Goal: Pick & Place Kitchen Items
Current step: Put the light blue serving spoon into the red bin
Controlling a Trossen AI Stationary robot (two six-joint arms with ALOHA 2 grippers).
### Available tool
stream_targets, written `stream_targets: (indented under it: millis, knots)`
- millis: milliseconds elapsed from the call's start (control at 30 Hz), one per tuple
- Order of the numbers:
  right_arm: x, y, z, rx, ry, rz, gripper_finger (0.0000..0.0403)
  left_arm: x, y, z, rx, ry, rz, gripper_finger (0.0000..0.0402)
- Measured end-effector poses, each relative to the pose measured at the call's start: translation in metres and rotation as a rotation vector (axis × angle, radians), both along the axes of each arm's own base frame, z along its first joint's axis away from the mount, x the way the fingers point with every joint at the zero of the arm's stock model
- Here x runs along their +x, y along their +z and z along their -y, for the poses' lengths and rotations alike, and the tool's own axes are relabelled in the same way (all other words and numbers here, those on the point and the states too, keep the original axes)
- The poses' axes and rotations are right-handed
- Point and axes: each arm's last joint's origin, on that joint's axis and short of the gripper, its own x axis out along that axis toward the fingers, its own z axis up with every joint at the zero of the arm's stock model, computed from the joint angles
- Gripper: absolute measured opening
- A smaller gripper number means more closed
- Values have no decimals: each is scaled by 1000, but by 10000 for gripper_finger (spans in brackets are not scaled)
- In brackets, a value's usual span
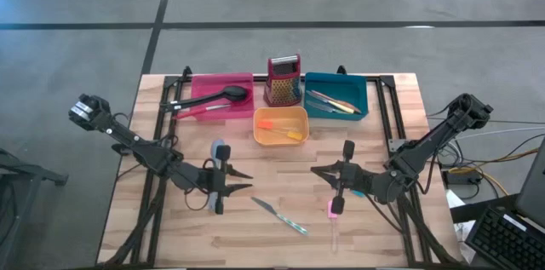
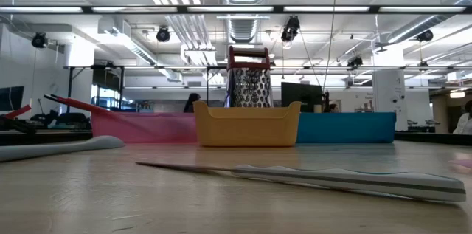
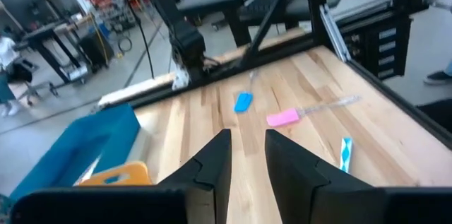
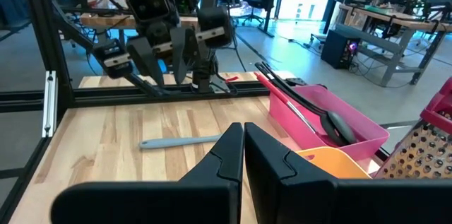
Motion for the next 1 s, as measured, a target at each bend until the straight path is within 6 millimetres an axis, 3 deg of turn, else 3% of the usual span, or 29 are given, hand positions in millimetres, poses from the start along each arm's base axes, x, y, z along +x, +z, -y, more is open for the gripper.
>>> stream_targets:
  millis: [833,1000]
  knots:
    - [0,0,0,17,3,3,10,1,3,0,2,1,-5,87]
    - [0,0,0,19,4,4,48,1,3,1,1,1,-5,87]
